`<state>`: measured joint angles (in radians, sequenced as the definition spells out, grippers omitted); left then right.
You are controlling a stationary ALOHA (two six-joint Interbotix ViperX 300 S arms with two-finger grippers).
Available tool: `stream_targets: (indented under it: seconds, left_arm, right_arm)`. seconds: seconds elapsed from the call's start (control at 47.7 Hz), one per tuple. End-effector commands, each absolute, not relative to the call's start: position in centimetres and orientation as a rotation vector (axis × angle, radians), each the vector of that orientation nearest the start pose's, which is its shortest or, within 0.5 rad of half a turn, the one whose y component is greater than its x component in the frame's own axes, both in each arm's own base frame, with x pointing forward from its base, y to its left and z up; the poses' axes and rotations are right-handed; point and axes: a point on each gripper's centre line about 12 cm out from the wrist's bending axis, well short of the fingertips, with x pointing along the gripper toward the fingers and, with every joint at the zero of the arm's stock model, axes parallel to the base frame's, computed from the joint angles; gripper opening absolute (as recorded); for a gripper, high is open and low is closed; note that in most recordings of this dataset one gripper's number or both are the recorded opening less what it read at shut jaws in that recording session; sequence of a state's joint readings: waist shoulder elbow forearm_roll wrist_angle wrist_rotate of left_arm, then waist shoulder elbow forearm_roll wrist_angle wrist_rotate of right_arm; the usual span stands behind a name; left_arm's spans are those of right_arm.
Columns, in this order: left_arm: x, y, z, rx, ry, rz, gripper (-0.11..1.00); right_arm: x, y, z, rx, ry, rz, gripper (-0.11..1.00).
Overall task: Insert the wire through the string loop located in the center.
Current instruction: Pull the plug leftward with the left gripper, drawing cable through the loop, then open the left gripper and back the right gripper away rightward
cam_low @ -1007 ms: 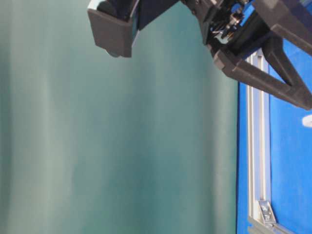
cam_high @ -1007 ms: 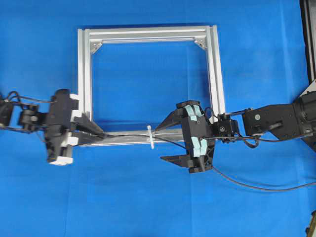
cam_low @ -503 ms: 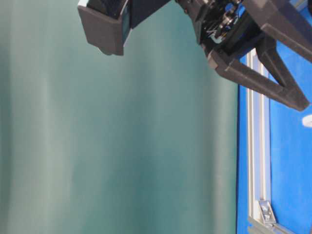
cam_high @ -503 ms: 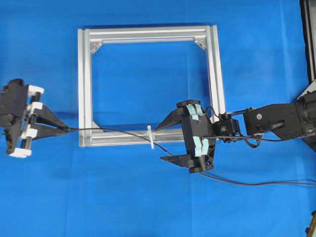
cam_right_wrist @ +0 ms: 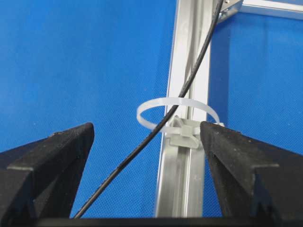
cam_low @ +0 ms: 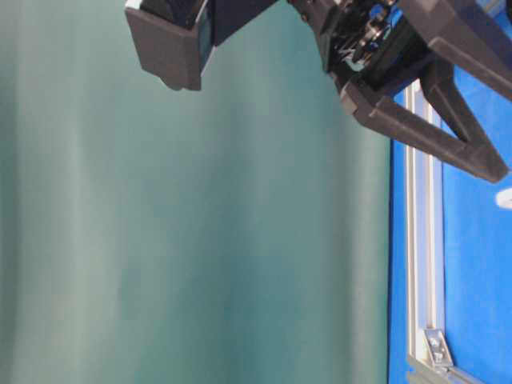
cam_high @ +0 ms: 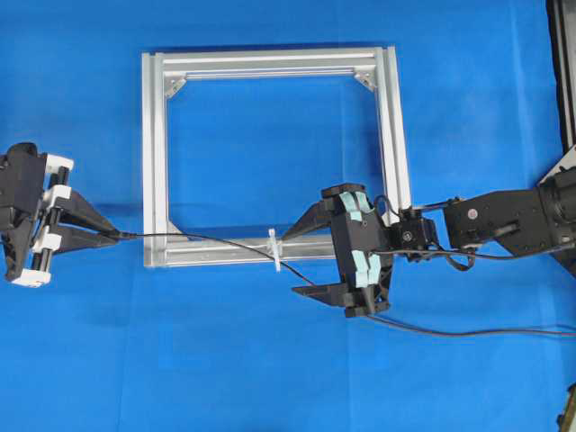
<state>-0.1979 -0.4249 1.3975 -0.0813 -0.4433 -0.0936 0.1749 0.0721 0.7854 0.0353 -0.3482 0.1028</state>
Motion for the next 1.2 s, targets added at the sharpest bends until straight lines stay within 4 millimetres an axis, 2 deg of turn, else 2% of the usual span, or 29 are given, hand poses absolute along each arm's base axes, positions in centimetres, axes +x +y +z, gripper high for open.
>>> stream_targets:
  seconds: [0.0, 0.21, 0.273, 0.42, 0.503, 0.65, 0.734, 1.175]
  left_arm:
    - [20.3, -3.7, 12.2, -0.096, 0.521, -0.123, 0.08]
    - [20.2, -3.7, 12.2, -0.112, 0.520, -0.117, 0.11]
    - [20.2, -3.7, 12.2, -0.117, 0.527, -0.115, 0.25]
    - [20.2, -3.7, 12.1, -0.122, 0.532, -0.115, 0.72]
    - [20.2, -3.7, 12.1, -0.123, 0.533, -0.114, 0.88]
    - [20.2, -3.7, 12.2, -0.123, 0.535, -0.114, 0.81]
    - [20.4, -3.8, 12.5, -0.119, 0.538, -0.117, 0.82]
    - [21.6, -4.0, 16.9, -0.127, 0.487, -0.130, 0.83]
  right_arm:
    - [37.8, 6.8, 15.2, 0.089, 0.475, 0.133, 0.78]
    - [37.8, 6.8, 15.3, 0.090, 0.474, 0.133, 0.78]
    - [37.8, 6.8, 15.3, 0.091, 0.472, 0.132, 0.78]
    - [37.8, 6.8, 15.3, 0.091, 0.472, 0.132, 0.78]
    - [37.8, 6.8, 15.4, 0.091, 0.471, 0.133, 0.78]
    - [37.9, 6.8, 15.5, 0.091, 0.472, 0.133, 0.78]
    - [37.8, 6.7, 15.9, 0.090, 0.469, 0.131, 0.78]
    - [36.4, 5.8, 20.9, 0.095, 0.419, 0.123, 0.78]
